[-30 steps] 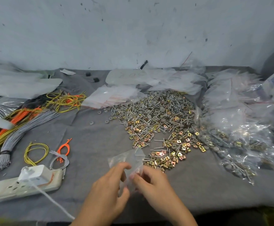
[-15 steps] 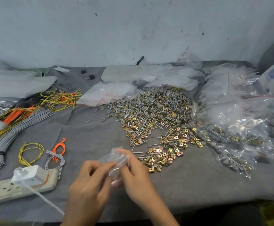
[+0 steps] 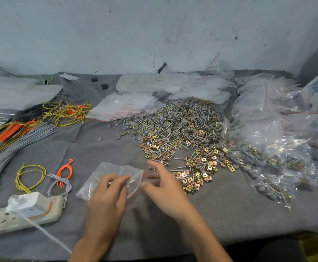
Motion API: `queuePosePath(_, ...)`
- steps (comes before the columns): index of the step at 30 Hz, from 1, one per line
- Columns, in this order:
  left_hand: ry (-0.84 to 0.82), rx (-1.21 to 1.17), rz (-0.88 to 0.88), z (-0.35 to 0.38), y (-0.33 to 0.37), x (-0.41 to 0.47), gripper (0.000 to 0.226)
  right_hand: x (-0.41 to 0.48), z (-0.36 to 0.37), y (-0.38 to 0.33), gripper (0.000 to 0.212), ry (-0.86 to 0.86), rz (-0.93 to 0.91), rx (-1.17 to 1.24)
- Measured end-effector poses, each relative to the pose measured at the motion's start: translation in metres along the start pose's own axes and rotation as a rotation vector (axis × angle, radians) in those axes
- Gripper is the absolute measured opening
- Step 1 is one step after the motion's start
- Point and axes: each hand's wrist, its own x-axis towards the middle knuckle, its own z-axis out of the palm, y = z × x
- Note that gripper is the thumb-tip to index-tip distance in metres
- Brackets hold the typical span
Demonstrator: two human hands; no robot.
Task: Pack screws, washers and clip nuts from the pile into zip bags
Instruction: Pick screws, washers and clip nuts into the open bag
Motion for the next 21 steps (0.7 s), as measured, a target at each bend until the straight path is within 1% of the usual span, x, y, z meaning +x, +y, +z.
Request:
queuePosePath(3, -0.079, -0.072, -0.140, 0.011, -0.002, 0.007, 0.027, 0.017, -0.047, 0.003, 0.024, 0.161, -0.109, -0.469)
queuePosePath(4, -0.080, -0.086, -0.159, 0.013, -0.001, 0.008, 0.027, 0.024, -0.062, 0.002, 0.018, 0.171, -0.122, -0.629)
queuePosePath(6, -0.066, -0.095, -0.178, 0.017, 0.002, 0.008, 0.026, 0.040, -0.085, 0.002, 0.013, 0.107, -0.123, -0.896)
queuePosePath(8, -0.060, -0.106, -0.199, 0.019, 0.004, 0.006, 0.026, 0.051, -0.097, 0.003, 0.013, 0.005, -0.133, -1.070)
queuePosePath(11, -0.059, -0.129, -0.203, 0.019, 0.003, 0.003, 0.022, 0.058, -0.100, 0.007, 0.011, -0.076, -0.138, -1.176)
queuePosePath(15, -0.065, -0.141, -0.205, 0.019, 0.004, 0.002, 0.021, 0.058, -0.096, 0.011, 0.014, -0.119, -0.257, -1.303)
queuePosePath(16, -0.060, -0.139, -0.214, 0.019, 0.004, 0.001, 0.024, 0.057, -0.096, 0.011, 0.016, -0.130, -0.267, -1.317)
queuePosePath(18, -0.047, -0.142, -0.235, 0.019, 0.003, 0.000, 0.029, 0.055, -0.096, 0.007, 0.019, -0.150, -0.240, -1.304)
queuePosePath(21, -0.031, -0.167, -0.247, 0.021, 0.001, -0.001, 0.025, 0.046, -0.094, -0.007, 0.010, -0.106, -0.192, -1.148)
